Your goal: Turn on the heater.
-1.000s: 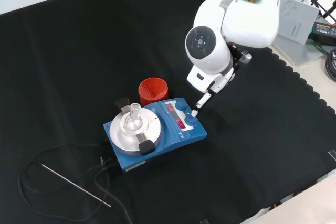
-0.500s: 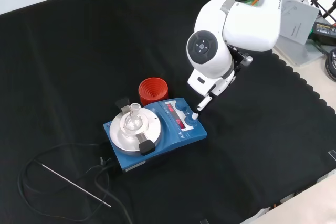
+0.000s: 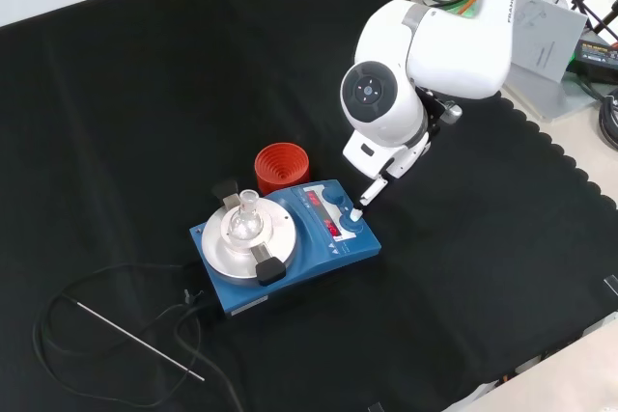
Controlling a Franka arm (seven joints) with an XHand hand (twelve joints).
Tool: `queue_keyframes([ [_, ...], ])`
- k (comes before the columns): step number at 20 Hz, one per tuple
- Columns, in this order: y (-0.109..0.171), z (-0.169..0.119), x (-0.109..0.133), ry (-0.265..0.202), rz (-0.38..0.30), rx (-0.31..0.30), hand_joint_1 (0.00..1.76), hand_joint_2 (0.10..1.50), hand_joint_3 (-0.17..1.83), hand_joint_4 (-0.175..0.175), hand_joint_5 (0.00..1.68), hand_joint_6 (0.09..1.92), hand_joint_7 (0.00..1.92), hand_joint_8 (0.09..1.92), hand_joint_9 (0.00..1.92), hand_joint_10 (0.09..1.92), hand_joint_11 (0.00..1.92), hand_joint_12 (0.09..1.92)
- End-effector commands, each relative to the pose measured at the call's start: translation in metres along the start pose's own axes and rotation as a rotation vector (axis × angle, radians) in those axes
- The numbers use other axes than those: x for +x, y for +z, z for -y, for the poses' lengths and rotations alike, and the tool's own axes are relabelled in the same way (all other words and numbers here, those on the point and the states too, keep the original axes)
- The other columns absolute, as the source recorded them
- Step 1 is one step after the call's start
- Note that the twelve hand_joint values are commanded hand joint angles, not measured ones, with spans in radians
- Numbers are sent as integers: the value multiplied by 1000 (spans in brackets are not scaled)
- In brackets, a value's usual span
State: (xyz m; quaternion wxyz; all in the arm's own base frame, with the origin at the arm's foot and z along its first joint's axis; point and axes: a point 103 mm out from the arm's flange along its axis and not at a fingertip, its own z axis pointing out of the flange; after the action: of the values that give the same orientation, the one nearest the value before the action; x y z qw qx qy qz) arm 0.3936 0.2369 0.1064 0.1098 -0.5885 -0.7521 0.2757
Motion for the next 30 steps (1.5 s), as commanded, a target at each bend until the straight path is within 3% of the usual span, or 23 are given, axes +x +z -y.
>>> queue_keyframes([
  [1,4,-3,-8,-13,-23,2,1641,494,1299,-51,31,539,1812,1450,1821,1432,1583,1503],
  [5,4,-6,-10,-24,10,10,1641,494,1300,-51,31,540,1813,1450,1821,1432,1583,1503],
  [15,9,-6,-17,-10,-21,5,1641,494,1300,-52,31,544,1813,1450,1821,1433,1581,1502],
  [20,13,1,-35,-15,-51,-19,1640,494,1300,-52,32,546,1813,1450,1820,1432,1582,1502],
  [30,-37,56,-72,48,-35,-23,1638,487,1301,-52,26,545,1808,1450,1818,1429,1571,1496],
])
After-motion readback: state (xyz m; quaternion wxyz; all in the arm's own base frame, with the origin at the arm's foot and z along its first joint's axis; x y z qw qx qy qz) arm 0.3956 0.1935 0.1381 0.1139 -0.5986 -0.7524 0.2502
